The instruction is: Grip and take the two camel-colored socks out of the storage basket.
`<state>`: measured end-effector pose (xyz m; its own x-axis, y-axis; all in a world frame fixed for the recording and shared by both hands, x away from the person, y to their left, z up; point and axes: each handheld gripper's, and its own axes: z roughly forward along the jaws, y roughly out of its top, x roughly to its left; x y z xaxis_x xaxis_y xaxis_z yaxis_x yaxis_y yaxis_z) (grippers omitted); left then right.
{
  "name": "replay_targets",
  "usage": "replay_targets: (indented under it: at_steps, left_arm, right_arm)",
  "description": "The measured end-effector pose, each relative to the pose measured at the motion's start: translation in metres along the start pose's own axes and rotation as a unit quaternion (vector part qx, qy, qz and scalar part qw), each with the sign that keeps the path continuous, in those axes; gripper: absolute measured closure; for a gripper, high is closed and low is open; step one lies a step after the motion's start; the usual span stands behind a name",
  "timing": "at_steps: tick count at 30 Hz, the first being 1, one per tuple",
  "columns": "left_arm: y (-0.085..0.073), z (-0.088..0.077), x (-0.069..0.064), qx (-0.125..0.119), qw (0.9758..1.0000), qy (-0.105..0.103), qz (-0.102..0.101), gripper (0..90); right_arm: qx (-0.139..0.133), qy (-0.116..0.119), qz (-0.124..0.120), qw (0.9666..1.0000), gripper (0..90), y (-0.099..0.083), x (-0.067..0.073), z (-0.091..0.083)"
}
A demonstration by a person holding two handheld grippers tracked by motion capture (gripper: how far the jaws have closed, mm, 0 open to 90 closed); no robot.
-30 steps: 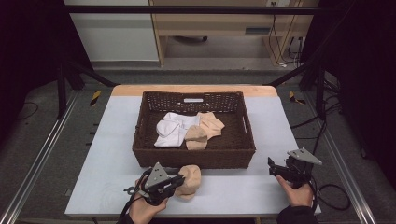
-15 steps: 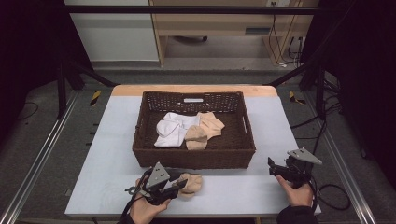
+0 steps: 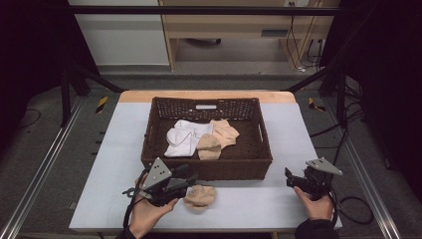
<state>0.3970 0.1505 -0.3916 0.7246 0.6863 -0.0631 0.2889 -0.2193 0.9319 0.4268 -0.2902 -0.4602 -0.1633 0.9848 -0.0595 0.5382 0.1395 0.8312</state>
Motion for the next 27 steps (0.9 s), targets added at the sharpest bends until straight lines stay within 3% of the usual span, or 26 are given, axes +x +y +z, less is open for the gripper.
replay_targets:
  at_steps: [6, 7, 10, 12, 20, 27]
  left_arm:
    - [0.035, 0.004, 0.016, -0.018, 0.9996, 0.02, 0.008, 49.5]
    - [0.046, 0.009, 0.023, -0.026, 0.9993, 0.026, 0.009, 49.4]
    - [0.055, 0.016, 0.03, -0.029, 0.999, 0.031, 0.01, 48.0]
    - [0.065, 0.026, 0.037, -0.032, 0.9982, 0.047, 0.016, 46.6]
    - [0.083, 0.057, 0.051, -0.021, 0.9978, 0.059, 0.018, 43.0]
    - [0.086, 0.102, 0.067, 0.008, 0.9975, 0.07, 0.008, 39.3]
  right_arm:
    - [-0.001, -0.002, 0.004, 1.0, 5.9, 0.0, -0.001, 0.0]
    - [-0.002, -0.002, 0.003, 1.0, 5.8, 0.001, -0.002, 0.0]
    - [-0.004, -0.001, 0.005, 1.0, 5.8, 0.001, -0.002, 0.0]
    - [-0.002, -0.002, 0.005, 1.0, 5.7, 0.001, -0.002, 0.0]
    - [0.002, -0.001, 0.006, 1.0, 5.7, 0.0, -0.002, 0.002]
    - [0.004, -0.001, 0.01, 0.9999, 5.7, 0.0, -0.004, 0.004]
